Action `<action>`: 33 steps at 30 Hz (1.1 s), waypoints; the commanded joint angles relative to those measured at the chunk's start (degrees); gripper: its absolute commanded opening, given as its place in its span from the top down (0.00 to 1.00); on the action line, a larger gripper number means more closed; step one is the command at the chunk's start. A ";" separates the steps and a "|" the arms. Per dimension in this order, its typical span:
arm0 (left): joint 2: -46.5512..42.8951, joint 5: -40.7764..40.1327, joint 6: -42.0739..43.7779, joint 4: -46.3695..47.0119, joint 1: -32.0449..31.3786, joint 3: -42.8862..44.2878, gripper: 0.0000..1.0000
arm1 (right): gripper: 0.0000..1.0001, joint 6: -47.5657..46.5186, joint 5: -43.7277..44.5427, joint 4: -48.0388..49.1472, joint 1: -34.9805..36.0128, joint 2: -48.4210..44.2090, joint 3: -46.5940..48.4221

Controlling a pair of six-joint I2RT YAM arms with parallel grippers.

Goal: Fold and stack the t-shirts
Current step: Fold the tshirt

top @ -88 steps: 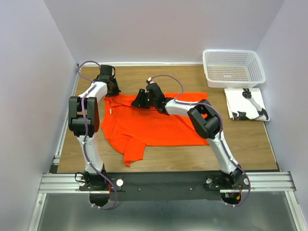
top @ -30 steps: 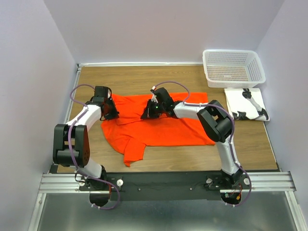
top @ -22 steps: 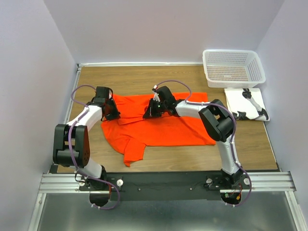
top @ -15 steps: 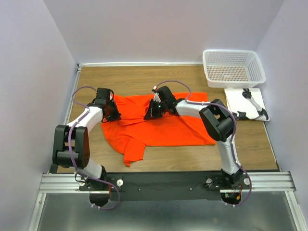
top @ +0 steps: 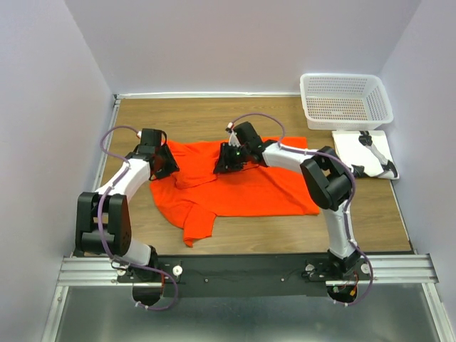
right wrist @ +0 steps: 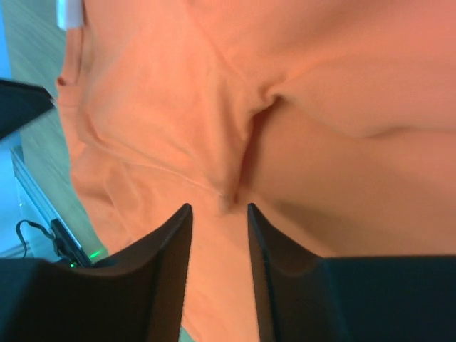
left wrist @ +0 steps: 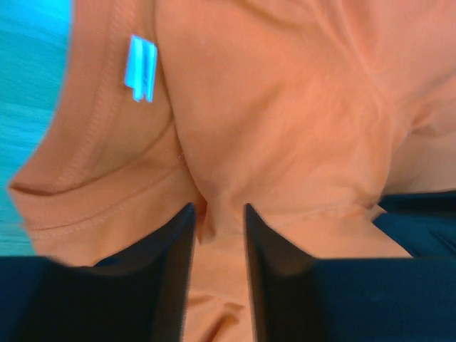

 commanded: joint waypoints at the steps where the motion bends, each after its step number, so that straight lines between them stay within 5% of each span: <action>1: -1.63 -8.97 0.29 0.88 0.69 5.55 0.44 | 0.55 -3.02 4.38 -3.01 -5.62 -7.93 -0.48; 6: 6.17 -11.70 1.08 4.57 2.18 11.70 0.37 | 0.55 -5.30 7.28 -3.28 -14.84 -13.22 -6.10; 12: 16.55 -11.96 2.66 6.59 2.27 20.14 0.68 | 0.62 -6.01 12.73 -3.10 -25.83 -14.99 -9.45; 20: 27.19 -12.57 3.55 6.95 3.06 24.89 0.73 | 0.70 -4.95 17.30 -1.79 -32.35 -8.22 -9.89; 24: 30.18 -13.71 3.28 5.98 6.30 25.59 0.87 | 0.73 -3.99 19.49 -0.64 -35.06 -5.76 -11.47; 33: 30.89 -14.51 3.81 5.10 9.83 25.42 0.85 | 0.72 -3.98 21.26 -0.38 -39.28 -5.40 -14.11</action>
